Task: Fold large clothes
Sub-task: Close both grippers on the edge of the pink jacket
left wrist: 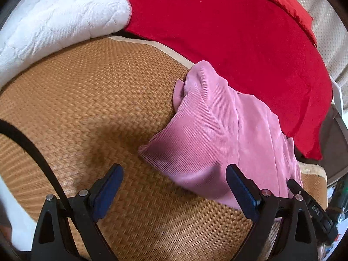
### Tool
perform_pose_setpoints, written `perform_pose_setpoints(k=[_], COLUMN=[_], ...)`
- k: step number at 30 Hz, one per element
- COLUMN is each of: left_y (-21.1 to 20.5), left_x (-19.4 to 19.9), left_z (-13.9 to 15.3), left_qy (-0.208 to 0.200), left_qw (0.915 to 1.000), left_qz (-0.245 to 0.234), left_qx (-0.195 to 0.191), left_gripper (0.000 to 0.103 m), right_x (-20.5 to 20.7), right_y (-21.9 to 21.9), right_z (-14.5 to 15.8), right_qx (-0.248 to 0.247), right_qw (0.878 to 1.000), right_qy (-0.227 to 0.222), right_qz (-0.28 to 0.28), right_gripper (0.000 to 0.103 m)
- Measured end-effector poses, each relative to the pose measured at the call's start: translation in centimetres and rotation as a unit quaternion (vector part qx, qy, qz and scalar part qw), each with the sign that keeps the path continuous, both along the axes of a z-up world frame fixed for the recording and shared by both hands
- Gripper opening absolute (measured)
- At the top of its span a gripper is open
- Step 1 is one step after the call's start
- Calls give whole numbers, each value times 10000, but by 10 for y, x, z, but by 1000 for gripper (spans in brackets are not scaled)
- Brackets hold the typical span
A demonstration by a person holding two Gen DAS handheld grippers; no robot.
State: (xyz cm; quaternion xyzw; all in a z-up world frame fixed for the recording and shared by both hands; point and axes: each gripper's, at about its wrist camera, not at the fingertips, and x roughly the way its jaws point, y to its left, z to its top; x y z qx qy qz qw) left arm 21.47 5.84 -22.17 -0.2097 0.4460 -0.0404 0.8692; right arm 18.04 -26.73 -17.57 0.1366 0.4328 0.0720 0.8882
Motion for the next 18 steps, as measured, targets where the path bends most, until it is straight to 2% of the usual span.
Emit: perform_pose_setpoints(k=[2, 4, 8, 10, 11, 12, 15, 18], left_y=[-3, -5, -12, -17, -21, -23, -30, -51], left_x=[10, 19, 29, 32, 35, 38, 44, 44], left_z=[-9, -20, -26, -28, -30, -32, -31, -6], left_qy=[85, 117, -251, -371, -318, -274, -320, -661], left_qw=[9993, 9962, 9953, 9950, 9957, 9954, 9938, 9950], left_qz=[-8, -21, -40, -88, -109, -178, -200, -383], left_qx=[-356, -860, -932, -928, -859, -904, -1049, -640], left_gripper=[95, 95, 95, 81, 58, 48, 35, 29], right_x=[2, 6, 19, 27, 28, 29, 31, 30], right_y=[8, 10, 7, 4, 0, -3, -11, -15], right_z=[2, 2, -15, -27, -29, -30, -36, -37], right_qx=[117, 378, 752, 897, 1010, 1113, 1407, 1460], right_qw=[9998, 9991, 9966, 9942, 9928, 9913, 9867, 9856], right_qy=[-89, -54, 322, 583, 634, 694, 809, 827], right_qz=[99, 186, 101, 90, 94, 108, 128, 184], right_gripper=[38, 30, 24, 23, 23, 23, 23, 22])
